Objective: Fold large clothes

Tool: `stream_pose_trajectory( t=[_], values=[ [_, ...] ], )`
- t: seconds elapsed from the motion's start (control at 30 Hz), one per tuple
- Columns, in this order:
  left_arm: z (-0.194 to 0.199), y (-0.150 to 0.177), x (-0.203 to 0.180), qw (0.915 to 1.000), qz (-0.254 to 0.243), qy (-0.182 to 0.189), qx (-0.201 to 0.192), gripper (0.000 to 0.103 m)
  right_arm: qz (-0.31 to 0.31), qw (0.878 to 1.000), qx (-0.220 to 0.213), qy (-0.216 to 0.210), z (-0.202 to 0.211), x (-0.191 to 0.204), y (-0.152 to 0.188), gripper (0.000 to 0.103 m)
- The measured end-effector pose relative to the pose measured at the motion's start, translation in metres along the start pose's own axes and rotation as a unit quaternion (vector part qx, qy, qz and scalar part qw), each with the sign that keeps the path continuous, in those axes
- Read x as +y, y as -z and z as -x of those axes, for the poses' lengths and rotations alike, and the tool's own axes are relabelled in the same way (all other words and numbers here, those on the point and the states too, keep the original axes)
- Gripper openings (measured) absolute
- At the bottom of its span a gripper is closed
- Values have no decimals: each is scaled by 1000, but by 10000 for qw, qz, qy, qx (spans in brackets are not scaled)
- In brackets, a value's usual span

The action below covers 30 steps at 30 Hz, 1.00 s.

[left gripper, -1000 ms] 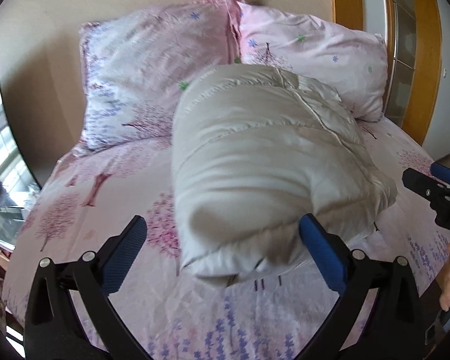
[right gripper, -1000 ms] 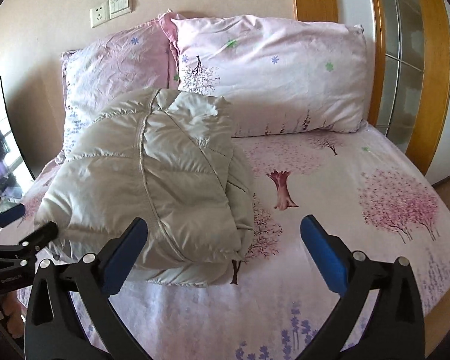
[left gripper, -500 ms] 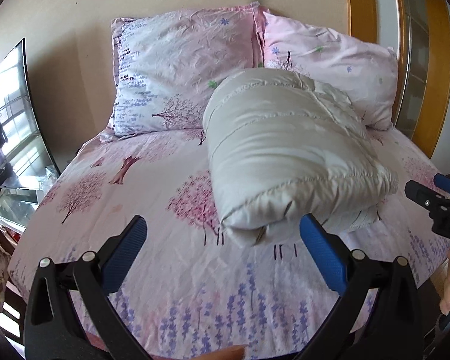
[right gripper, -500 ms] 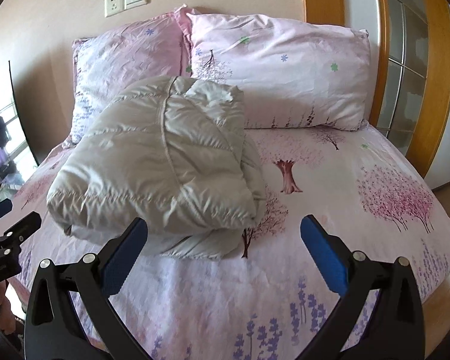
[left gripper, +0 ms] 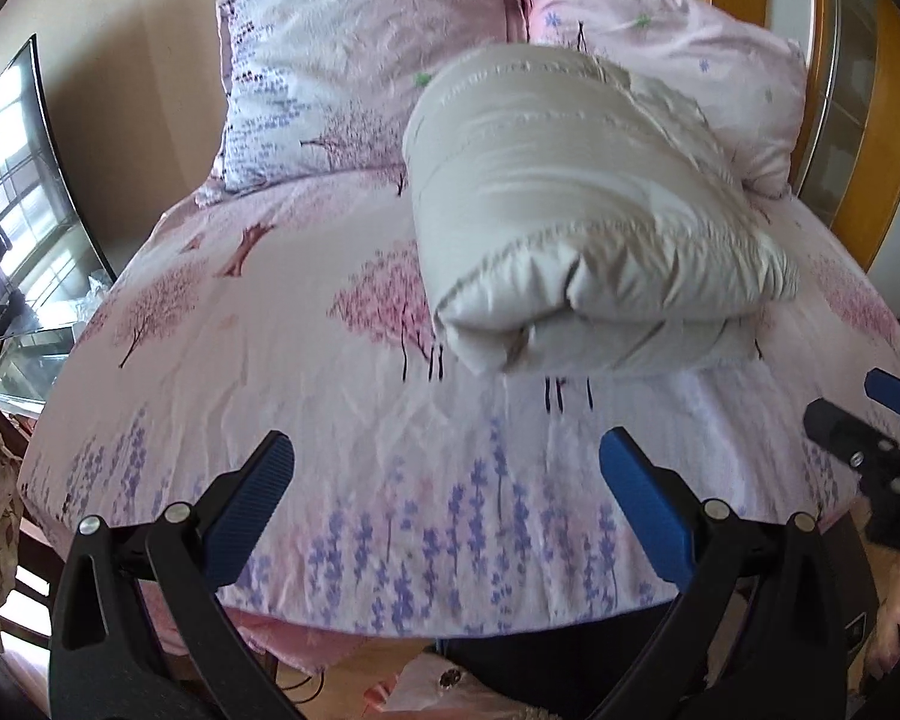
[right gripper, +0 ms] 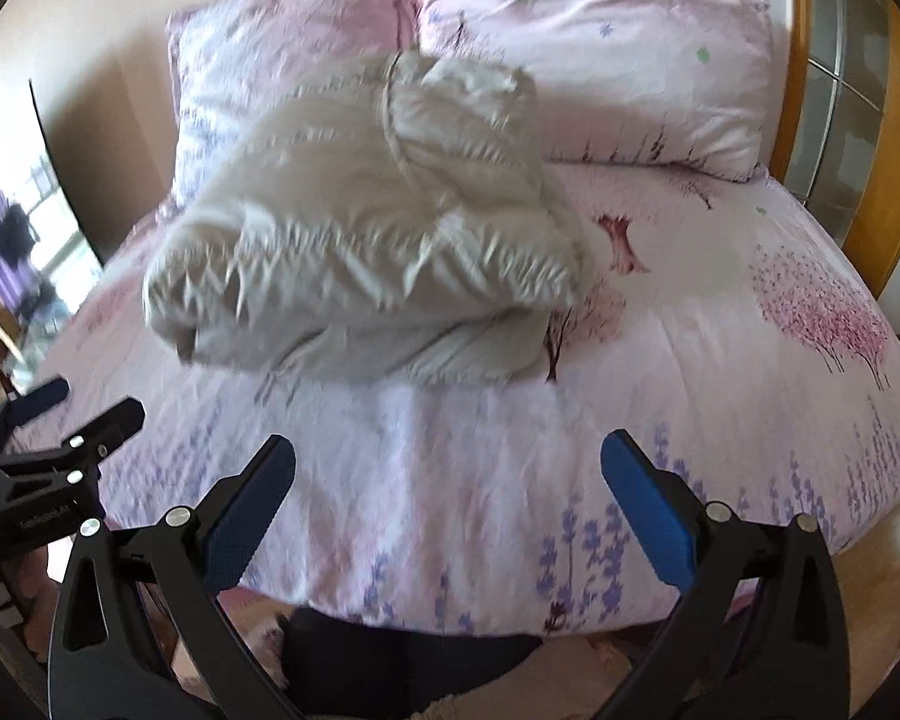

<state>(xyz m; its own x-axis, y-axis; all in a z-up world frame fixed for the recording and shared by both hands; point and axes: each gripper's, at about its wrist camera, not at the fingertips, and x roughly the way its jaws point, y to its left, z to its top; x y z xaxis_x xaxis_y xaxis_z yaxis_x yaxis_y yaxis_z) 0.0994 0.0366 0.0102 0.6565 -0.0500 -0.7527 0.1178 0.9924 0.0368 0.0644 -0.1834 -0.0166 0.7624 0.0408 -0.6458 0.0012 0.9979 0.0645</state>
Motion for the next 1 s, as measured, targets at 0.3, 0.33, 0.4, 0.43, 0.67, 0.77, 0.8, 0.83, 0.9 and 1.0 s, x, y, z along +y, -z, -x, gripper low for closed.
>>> stream_pose_trajectory(
  t=[0.3, 0.33, 0.4, 0.43, 0.67, 0.77, 0.8, 0.83, 0.9, 1.0],
  values=[
    [-8, 14, 1, 9986, 99, 19, 511, 101, 120, 9988, 416, 214, -12, 13, 12, 102],
    [-8, 14, 1, 9986, 104, 20, 527, 101, 103, 9988, 429, 234, -11, 13, 13, 102],
    [-7, 15, 2, 9985, 120, 40, 540, 101, 72, 9986, 450, 275, -10, 12, 15, 102],
    [-7, 14, 2, 9984, 118, 35, 546, 101, 62, 9985, 461, 274, -10, 11, 15, 102],
    [-8, 14, 0, 9981, 94, 8, 603, 101, 2, 9979, 517, 381, -9, 10, 18, 102],
    [-9, 13, 1, 9980, 90, 4, 629, 101, -24, 9975, 579, 400, -11, 10, 19, 102],
    [-9, 13, 1, 9979, 84, 1, 636, 101, -22, 9974, 593, 406, -12, 10, 19, 102],
    [-9, 14, 1, 9979, 72, -3, 644, 101, -22, 9974, 605, 403, -13, 10, 19, 102],
    [-9, 13, 0, 9979, 46, 1, 642, 101, -9, 9973, 614, 413, -13, 10, 19, 102],
    [-8, 13, -1, 9980, 32, 11, 638, 101, -7, 9972, 631, 409, -14, 10, 19, 102]
  ],
)
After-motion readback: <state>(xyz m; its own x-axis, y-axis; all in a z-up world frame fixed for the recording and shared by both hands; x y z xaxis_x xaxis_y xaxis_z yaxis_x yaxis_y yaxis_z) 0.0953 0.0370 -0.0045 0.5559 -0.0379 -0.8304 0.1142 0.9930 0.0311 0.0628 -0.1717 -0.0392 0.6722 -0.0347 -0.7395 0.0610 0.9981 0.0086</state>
